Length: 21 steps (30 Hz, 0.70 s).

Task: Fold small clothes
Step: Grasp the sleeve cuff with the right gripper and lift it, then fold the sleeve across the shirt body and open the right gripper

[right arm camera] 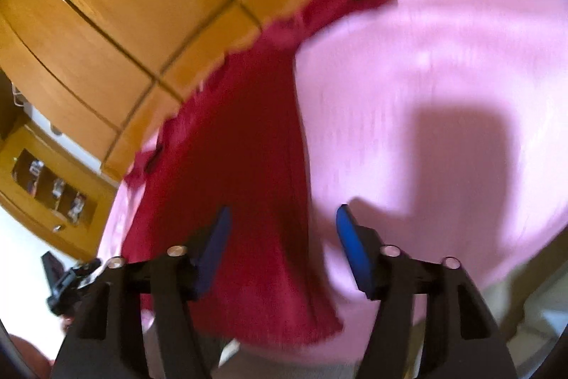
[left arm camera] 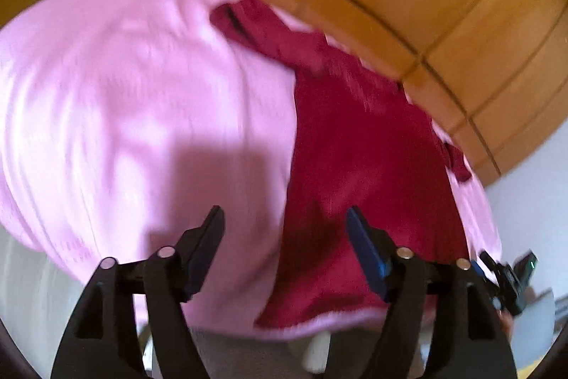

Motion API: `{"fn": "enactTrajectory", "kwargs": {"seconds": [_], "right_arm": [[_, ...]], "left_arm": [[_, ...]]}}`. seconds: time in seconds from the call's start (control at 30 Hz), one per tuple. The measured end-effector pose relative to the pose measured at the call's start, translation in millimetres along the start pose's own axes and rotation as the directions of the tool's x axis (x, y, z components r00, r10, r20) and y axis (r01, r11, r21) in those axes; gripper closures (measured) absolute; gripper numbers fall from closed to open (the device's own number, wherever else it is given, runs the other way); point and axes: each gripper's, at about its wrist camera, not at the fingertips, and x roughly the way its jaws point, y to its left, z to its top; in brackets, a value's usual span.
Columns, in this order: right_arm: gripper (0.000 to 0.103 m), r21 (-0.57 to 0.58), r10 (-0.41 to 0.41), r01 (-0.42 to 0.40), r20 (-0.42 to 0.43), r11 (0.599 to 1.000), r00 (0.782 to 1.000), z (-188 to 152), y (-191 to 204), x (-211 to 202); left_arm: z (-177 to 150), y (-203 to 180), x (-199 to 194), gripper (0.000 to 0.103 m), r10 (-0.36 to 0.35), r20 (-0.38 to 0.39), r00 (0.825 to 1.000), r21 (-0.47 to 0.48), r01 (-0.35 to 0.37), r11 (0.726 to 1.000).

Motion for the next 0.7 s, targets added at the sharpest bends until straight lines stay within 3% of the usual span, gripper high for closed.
{"fn": "enactTrajectory", "kwargs": {"seconds": [0.13, 0.27, 0.37, 0.5, 0.63, 0.7], "right_arm": [[0.042, -0.011, -0.049, 0.05, 0.053, 0.999, 0.997, 38, 3, 18], [0.042, -0.006, -0.074, 0.075, 0.081, 0.997, 0.994, 70, 7, 41], [0.042, -0.04, -0.112, 0.116, 0.093, 0.992, 0.989, 89, 13, 60], [0.042, -0.076, -0.153, 0.16, 0.091, 0.984, 0.984, 113, 19, 84], [0.042, -0.175, -0.226, 0.243, 0.109, 0.954, 0.968, 134, 31, 108], [0.042, -0.241, -0.255, 0.276, 0.115, 0.931, 0.96, 147, 39, 123]], "left_arm": [[28, -22, 29, 0.014, 0.029, 0.033, 0.999, 0.019, -0.03, 0.999], [49, -66, 77, 0.003, 0.156, 0.031, 0.987, 0.169, -0.159, 0.973], [63, -96, 112, 0.002, 0.232, 0.039, 0.972, 0.266, -0.233, 0.935], [85, -119, 151, 0.002, 0.274, 0.098, 0.957, 0.318, -0.291, 0.902], [103, -113, 176, 0.002, 0.324, 0.126, 0.938, 0.302, -0.347, 0.888], [100, -100, 192, 0.002, 0.327, 0.066, 0.943, 0.298, -0.331, 0.895]]}}
